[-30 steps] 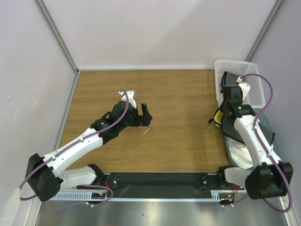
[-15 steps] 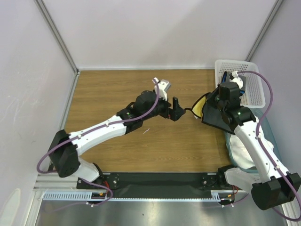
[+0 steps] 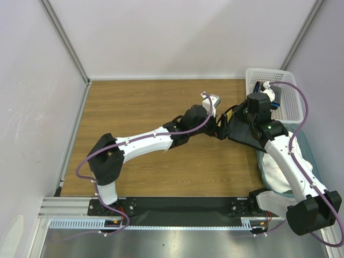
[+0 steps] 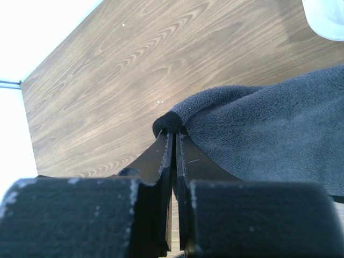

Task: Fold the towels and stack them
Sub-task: Move the towel to the center of the board, then flatten out the crumpled towel

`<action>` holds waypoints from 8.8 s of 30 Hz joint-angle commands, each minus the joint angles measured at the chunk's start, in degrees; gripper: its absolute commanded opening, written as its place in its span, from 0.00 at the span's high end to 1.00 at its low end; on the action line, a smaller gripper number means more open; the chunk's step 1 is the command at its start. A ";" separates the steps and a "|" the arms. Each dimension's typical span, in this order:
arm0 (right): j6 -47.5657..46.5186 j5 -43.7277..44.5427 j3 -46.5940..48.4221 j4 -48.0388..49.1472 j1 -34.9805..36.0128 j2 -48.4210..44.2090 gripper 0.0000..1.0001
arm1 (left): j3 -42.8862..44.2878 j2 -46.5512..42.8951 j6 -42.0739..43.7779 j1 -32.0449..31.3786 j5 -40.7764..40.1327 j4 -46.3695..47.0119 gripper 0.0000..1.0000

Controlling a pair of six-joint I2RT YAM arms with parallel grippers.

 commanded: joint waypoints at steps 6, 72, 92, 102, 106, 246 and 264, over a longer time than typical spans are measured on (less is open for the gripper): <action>0.86 1.13 -0.65 3.35 0.29 -0.20 1.00 | 4.84 2.31 -4.17 -1.01 -0.79 1.73 0.10; -21.81 -17.50 60.78 -10.79 31.58 64.05 0.38 | -45.75 -56.99 -31.94 23.95 -9.76 -43.26 1.00; -15.66 -27.69 6.47 6.33 12.86 31.18 0.00 | -54.22 -56.40 -38.27 25.62 -7.21 -42.30 1.00; -14.17 -33.67 -0.03 20.03 14.00 35.57 0.08 | -53.34 -55.78 -37.05 26.76 -7.47 -41.86 0.99; -12.41 -35.08 -3.38 25.94 15.06 36.10 0.21 | -53.25 -56.92 -36.08 27.55 -7.47 -41.77 0.99; -7.57 -17.85 1.54 6.96 9.70 31.71 0.60 | -36.43 -20.42 -5.59 32.47 -13.62 3.02 0.67; -6.61 -19.00 -0.13 8.89 10.22 33.90 0.61 | -38.50 -19.76 -8.12 32.03 -16.70 -1.06 0.64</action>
